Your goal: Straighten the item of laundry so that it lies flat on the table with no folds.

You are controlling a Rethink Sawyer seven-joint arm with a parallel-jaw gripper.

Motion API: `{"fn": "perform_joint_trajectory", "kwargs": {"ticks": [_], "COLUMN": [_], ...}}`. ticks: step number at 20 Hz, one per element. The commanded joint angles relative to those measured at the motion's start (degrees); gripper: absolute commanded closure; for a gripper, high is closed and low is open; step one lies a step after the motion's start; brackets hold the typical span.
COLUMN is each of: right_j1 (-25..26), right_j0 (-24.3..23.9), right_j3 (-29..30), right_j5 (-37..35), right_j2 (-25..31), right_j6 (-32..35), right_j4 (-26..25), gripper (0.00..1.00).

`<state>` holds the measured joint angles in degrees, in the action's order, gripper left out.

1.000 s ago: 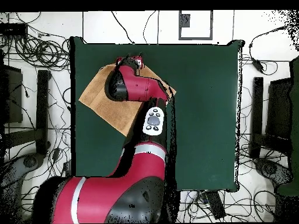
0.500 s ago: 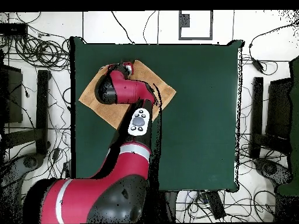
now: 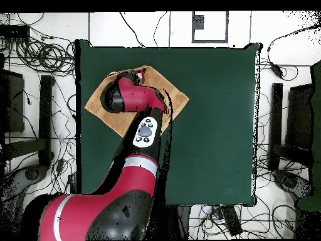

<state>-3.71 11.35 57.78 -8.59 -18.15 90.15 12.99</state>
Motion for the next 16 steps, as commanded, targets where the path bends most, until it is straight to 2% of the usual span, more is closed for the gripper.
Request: {"fn": "perform_joint_trajectory", "kwargs": {"ticks": [1, 16], "right_j1": [-2.0, -8.0], "right_j0": [0.6, 0.1], "right_j3": [0.9, 7.7], "right_j5": [-7.7, -13.8], "right_j2": [-0.3, 0.7], "right_j6": [10.7, 8.4], "right_j4": [1.4, -1.1], "gripper": [0.00, 0.00]}}
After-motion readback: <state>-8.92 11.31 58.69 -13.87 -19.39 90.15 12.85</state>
